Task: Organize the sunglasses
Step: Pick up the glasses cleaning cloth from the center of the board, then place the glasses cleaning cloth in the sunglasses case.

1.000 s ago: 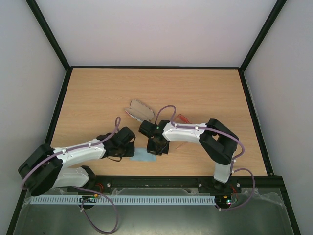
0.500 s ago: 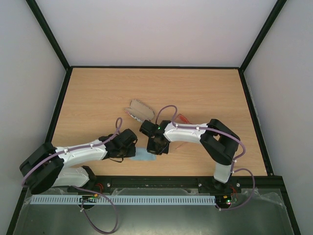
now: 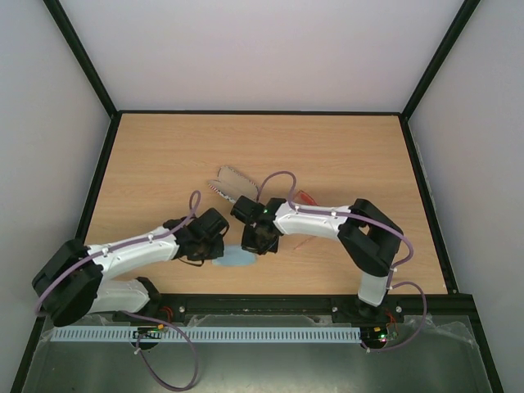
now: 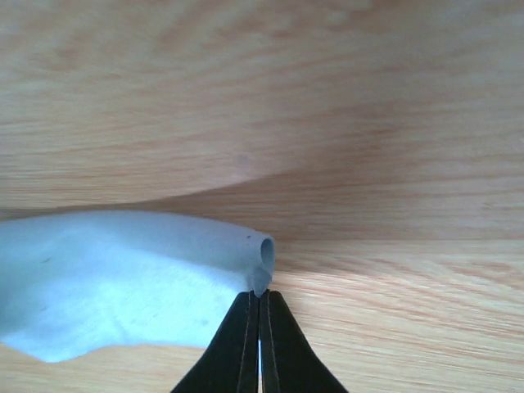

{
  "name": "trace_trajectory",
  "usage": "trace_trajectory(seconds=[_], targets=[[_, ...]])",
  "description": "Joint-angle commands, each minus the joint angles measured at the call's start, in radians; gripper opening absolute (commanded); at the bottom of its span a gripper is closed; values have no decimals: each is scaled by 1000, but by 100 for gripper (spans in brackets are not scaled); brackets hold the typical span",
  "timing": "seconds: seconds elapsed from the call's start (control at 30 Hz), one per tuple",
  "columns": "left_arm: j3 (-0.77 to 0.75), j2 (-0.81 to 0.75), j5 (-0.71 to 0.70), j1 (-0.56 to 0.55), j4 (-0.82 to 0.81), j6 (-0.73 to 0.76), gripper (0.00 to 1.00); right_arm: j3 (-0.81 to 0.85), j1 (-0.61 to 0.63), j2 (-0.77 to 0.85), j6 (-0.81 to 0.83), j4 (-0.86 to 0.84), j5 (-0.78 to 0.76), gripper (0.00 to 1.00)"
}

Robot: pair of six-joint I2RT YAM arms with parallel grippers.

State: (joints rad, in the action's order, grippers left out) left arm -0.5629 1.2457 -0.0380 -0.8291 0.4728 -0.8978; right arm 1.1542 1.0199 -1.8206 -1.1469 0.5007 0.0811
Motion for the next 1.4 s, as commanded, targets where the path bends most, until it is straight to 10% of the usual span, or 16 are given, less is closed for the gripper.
trace_trajectory(seconds=[0.0, 1.37], targets=[[-91, 35, -8, 48, 93, 42, 2, 72, -16, -5, 21, 72, -20, 1], [-1041, 700, 138, 440, 236, 393, 2, 805, -299, -403, 202, 295, 61, 1]])
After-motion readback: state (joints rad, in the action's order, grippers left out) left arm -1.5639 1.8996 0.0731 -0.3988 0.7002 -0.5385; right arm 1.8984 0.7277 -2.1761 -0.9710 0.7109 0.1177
